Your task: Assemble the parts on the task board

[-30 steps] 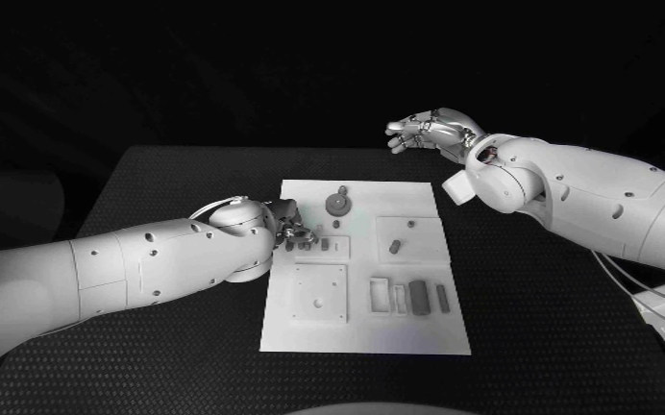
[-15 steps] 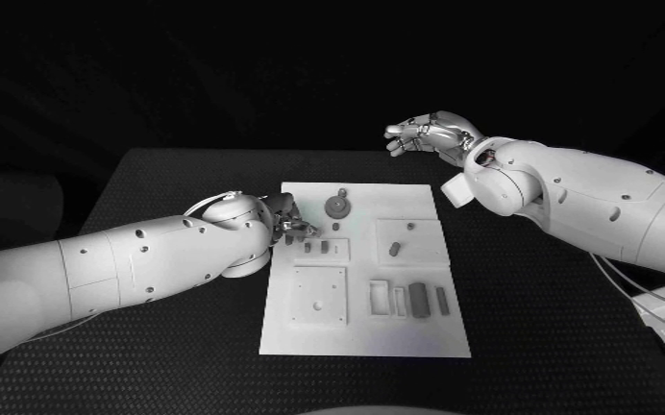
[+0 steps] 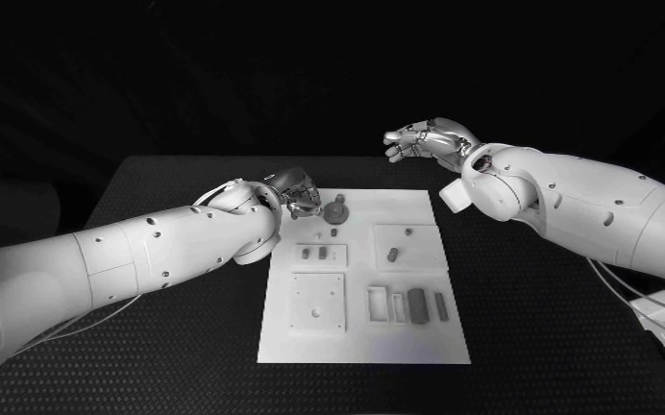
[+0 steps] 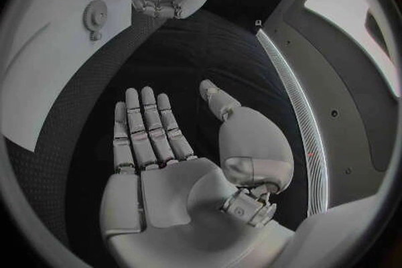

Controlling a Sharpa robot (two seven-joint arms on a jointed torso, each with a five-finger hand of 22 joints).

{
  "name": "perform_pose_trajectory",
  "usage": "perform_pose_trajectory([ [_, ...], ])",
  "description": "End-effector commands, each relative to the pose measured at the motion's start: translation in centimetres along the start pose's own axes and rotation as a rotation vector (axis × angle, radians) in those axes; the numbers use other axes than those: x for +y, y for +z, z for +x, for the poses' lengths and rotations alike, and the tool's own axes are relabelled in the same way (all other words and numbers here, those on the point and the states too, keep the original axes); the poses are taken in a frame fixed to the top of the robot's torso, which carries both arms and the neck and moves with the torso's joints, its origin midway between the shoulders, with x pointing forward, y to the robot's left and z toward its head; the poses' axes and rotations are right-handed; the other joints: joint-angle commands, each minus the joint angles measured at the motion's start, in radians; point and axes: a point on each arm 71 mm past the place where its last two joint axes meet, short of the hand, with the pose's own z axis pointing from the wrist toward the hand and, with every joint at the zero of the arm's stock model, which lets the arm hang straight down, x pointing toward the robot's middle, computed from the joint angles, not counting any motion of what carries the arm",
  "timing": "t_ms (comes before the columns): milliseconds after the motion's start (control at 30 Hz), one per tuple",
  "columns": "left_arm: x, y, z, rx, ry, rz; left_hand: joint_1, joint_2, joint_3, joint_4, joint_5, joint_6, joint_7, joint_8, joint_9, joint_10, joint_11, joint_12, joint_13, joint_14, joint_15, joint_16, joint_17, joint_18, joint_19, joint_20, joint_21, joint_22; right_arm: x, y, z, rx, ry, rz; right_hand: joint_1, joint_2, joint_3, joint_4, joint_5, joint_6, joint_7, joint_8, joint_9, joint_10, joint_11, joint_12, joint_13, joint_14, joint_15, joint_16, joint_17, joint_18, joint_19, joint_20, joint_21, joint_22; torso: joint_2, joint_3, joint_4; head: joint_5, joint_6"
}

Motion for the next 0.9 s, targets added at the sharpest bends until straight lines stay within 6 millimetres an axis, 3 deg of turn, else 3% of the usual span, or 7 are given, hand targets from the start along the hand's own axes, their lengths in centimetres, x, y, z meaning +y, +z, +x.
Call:
perform_pose_trajectory([
  [33,-2.2,0.4,0.3,-0.063,0.173,0.237,0.019,-0.018,-0.009,-0.003,-0.004,-0.006,-0.01,-0.02,-0.022,0.003,0.012,-0.056,-0.033,-0.001,0.014,-0.03,-0.01,0.003,-0.01,0.011,-0.024,-0.015,0.1,0.2,0.2,0.009,-0.002,-0.014,0.007,-0.003,0.0,0.004,-0.002,-0.007,0.039,0.005,-0.002,-0.003,0.004,-0.002,-0.001,-0.006,0.002,-0.004,0.001,-0.017,0.0,-0.001,-0.006,0.002,0.001,-0.0003,0.0,0.002,0.007],
  [100,-2.4,0.6,1.1,-0.056,0.213,0.271,0.01,-0.04,-0.029,0.0,-0.007,-0.026,-0.013,-0.041,-0.039,-0.012,0.023,-0.099,-0.055,-0.002,0.02,-0.047,-0.015,0.005,-0.013,0.017,-0.037,-0.025,0.1,0.2,0.0,-0.003,-0.017,-0.019,0.007,-0.003,0.0,0.004,-0.002,-0.007,0.039,0.005,-0.002,-0.003,0.004,-0.002,-0.001,-0.006,0.002,-0.004,0.001,-0.017,0.0,-0.001,-0.006,0.002,0.002,-0.0018,-0.001,0.003,0.01],
  [233,-2.7,1.0,2.2,-0.053,0.272,0.312,0.011,-0.053,-0.061,0.003,-0.005,-0.017,-0.016,-0.052,-0.061,0.01,0.022,-0.169,-0.09,-0.006,0.04,-0.112,-0.03,0.007,-0.026,0.037,-0.089,-0.062,-0.1,0.3,-0.4,-0.02,-0.024,-0.016,0.01,-0.002,0.0,0.002,-0.002,-0.007,0.039,0.006,-0.003,-0.004,0.004,-0.002,-0.002,-0.005,0.002,-0.004,0.002,-0.017,0.001,-0.001,-0.007,0.003,0.002,-0.0024,-0.0018,0.002,0.012],
  [333,-2.7,1.1,2.7,-0.045,0.317,0.33,0.022,-0.051,-0.068,0.003,-0.007,-0.004,-0.017,-0.051,-0.068,0.03,0.019,-0.19,-0.098,0.003,0.041,-0.127,-0.028,0.01,-0.017,0.04,-0.101,-0.071,-0.2,0.3,-0.6,-0.024,-0.025,-0.013,0.012,0.0,0.001,0.001,-0.002,-0.008,0.038,0.006,-0.003,-0.006,0.005,-0.003,-0.003,-0.005,0.002,-0.004,0.003,-0.017,0.002,-0.002,-0.007,0.004,0.002,-0.0026,-0.0024,0.002,0.013],
  [433,-2.6,1.1,3.2,-0.026,0.336,0.339,0.032,-0.044,-0.073,0.002,-0.006,0.026,-0.017,-0.04,-0.07,0.098,0.001,-0.174,-0.088,0.018,0.037,-0.127,-0.02,0.013,-0.002,0.037,-0.101,-0.072,-0.2,0.3,-0.7,-0.025,-0.025,-0.013,0.012,0.0,0.001,0.001,-0.002,-0.008,0.038,0.006,-0.003,-0.006,0.005,-0.004,-0.003,-0.005,0.002,-0.005,0.003,-0.017,0.002,-0.001,-0.007,0.004,0.001,-0.0017,-0.0005,-0.001,0.013],
  [667,-2.5,0.9,4.8,0.035,0.378,0.358,0.036,-0.037,-0.08,0.001,-0.006,0.049,-0.021,-0.035,-0.075,0.1,0.005,-0.198,-0.094,0.027,0.032,-0.13,-0.01,0.012,0.009,0.033,-0.103,-0.071,-0.3,0.3,-0.8,-0.03,-0.034,-0.015,0.013,0.001,0.001,0.001,-0.002,-0.009,0.039,0.006,-0.004,-0.007,0.005,-0.004,-0.003,-0.005,0.002,-0.005,0.003,-0.017,0.002,-0.001,-0.008,0.004,0.001,-0.0019,0.0016,-0.003,0.011],
  [900,-2.0,1.0,5.4,0.073,0.384,0.332,0.039,-0.025,-0.082,0.001,-0.005,0.063,-0.024,-0.036,-0.083,0.094,0.011,-0.227,-0.101,0.023,0.034,-0.139,-0.002,0.009,0.007,0.033,-0.11,-0.071,-0.2,0.4,-0.7,-0.024,-0.032,-0.017,0.013,0.001,0.0,0.001,-0.002,-0.009,0.039,0.006,-0.004,-0.007,0.005,-0.004,-0.004,-0.005,0.002,-0.005,0.004,-0.017,0.003,-0.001,-0.008,0.005,0.001,-0.0021,-0.0008,-0.002,0.01],
])
